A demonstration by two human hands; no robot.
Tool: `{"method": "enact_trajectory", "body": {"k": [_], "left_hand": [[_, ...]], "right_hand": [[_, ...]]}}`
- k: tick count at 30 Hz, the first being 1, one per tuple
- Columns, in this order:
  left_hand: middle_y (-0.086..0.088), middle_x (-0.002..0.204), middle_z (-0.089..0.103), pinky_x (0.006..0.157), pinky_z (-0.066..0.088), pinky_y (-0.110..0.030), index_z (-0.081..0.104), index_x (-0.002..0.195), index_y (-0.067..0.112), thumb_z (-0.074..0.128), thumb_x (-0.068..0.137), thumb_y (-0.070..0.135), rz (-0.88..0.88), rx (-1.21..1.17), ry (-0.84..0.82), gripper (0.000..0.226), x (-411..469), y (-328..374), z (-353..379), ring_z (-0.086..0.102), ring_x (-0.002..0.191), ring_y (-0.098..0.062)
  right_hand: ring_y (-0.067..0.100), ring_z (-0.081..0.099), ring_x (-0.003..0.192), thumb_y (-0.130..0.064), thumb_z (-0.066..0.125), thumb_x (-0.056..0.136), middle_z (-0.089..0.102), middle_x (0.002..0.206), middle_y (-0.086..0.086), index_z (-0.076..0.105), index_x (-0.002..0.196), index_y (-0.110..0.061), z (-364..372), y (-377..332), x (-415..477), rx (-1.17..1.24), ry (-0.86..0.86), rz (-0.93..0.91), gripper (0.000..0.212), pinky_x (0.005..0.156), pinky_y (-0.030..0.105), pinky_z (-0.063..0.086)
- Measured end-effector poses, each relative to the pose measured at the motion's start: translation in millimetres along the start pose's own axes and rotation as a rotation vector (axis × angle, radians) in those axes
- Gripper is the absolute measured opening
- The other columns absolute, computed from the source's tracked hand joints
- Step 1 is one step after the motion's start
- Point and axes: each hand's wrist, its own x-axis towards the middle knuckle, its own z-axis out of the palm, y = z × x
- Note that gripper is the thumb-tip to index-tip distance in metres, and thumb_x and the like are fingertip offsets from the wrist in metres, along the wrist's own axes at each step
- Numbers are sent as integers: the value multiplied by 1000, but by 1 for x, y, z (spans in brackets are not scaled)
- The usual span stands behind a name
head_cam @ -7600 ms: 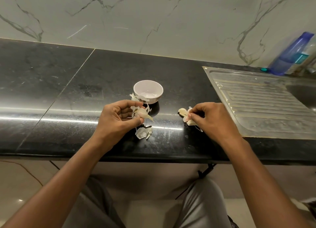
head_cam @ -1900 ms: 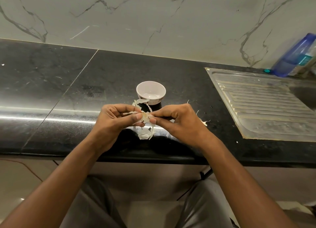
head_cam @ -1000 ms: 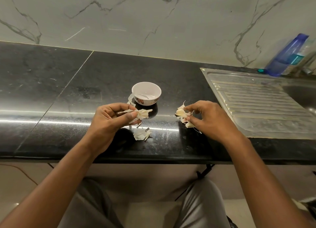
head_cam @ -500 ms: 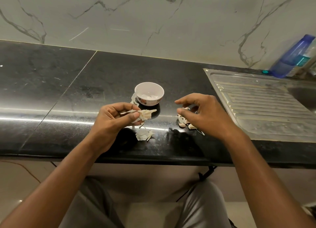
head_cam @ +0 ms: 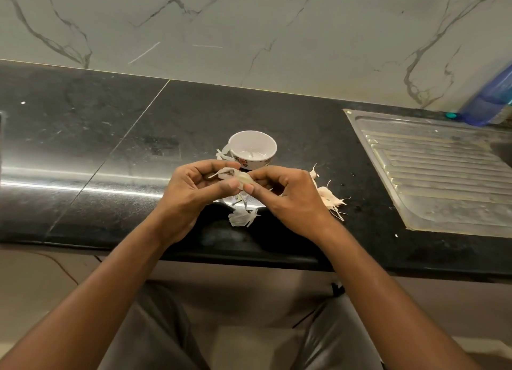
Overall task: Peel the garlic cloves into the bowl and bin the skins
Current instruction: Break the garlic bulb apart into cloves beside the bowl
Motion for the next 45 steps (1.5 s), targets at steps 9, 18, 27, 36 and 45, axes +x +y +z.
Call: {"method": "enact_trajectory", "body": {"k": [9,18,27,36,45], "left_hand": [[-22,111,77,90,64,-37,68,124,-3,76,84,-5,47,77,34,40,-1,-1,3,76,103,-38],[-20,107,79,91,64,-42,71,121,-2,76,86,-9,41,143,41,36,0,-3,3,77,102,-38],[-20,99,79,88,65,-43,71,113,-2,81,81,-8,65,196,72,35,1,1,9,78,95,-38],[-21,94,79,88,63,-53,73,109,-1,83,78,-12,53,250,137,34,4,-1,12,77,90,-42],[-28,90,75,85,59,-62,71,111,9,76,86,-9,58,280,151,32,4,-2,11,73,77,-42]], "right_hand": [[4,76,96,-34,72,103,81,107,-16,77,127,-31,15,7,-11,-15,82,-37,25,82,41,64],[11,77,92,-31,72,102,81,100,-11,81,121,-26,14,9,-11,-57,65,-52,21,80,45,62],[8,76,93,-29,72,102,80,103,-12,74,134,-24,16,4,-14,-63,33,-88,33,82,34,63],[10,73,86,-28,63,109,78,97,-10,67,143,-28,19,3,-11,-159,4,-145,34,74,33,60],[7,69,94,-26,50,114,76,111,-5,63,144,-21,25,4,-10,-301,23,-186,33,82,29,57]]}}
